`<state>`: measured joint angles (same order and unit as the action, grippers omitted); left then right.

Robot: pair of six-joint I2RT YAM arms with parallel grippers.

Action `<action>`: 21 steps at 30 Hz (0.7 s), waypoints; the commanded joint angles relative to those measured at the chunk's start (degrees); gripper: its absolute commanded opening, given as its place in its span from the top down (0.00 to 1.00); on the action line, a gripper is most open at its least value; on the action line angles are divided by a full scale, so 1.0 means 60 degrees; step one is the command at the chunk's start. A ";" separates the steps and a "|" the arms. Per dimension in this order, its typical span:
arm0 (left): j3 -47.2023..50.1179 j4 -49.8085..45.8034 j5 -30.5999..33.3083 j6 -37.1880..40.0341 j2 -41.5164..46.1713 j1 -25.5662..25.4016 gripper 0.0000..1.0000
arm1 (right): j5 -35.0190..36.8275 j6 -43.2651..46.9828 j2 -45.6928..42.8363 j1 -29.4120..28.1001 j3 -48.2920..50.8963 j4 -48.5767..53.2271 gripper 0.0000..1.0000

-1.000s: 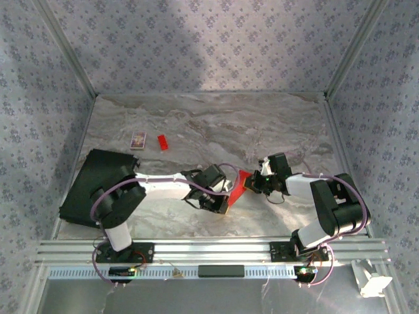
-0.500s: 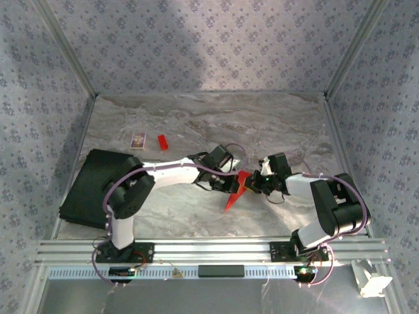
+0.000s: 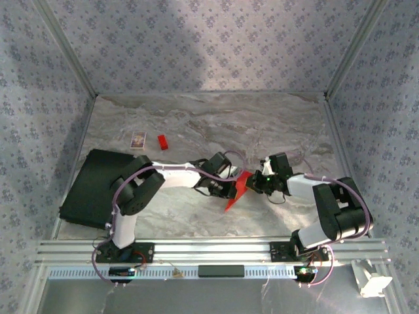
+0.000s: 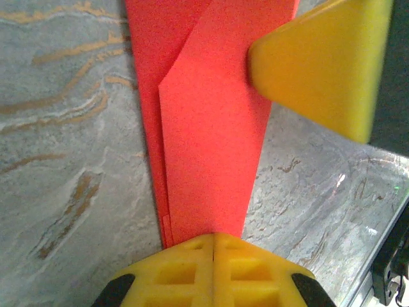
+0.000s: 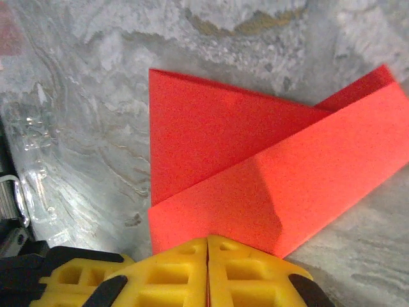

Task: Fold a paper plane with a square sheet of paper (pick it up from the middle)
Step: Third fold the triangle at the center of the table.

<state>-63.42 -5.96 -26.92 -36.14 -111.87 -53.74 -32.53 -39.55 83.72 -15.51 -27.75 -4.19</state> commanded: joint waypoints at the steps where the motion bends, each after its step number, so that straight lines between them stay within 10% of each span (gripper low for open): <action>1: 0.0720 -0.0428 0.0264 -0.0458 -0.0127 -0.0068 1.00 | -0.0242 0.0317 -0.0191 -0.0360 -0.0478 0.0170 0.93; 6: 0.0823 -0.0272 0.0380 -0.0711 -0.0004 -0.0082 1.00 | 0.0280 0.0513 0.0529 -0.0880 -0.0867 0.0639 0.94; 21: 0.0843 -0.0106 0.0413 -0.1095 -0.0003 -0.0316 1.00 | -0.0693 0.0490 0.1311 0.1940 -0.0924 -0.0282 0.93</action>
<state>-60.58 -1.23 -26.09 -42.13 -110.76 -54.46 -36.01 -37.63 90.28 -5.30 -31.99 -4.54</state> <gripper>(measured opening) 0.044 0.072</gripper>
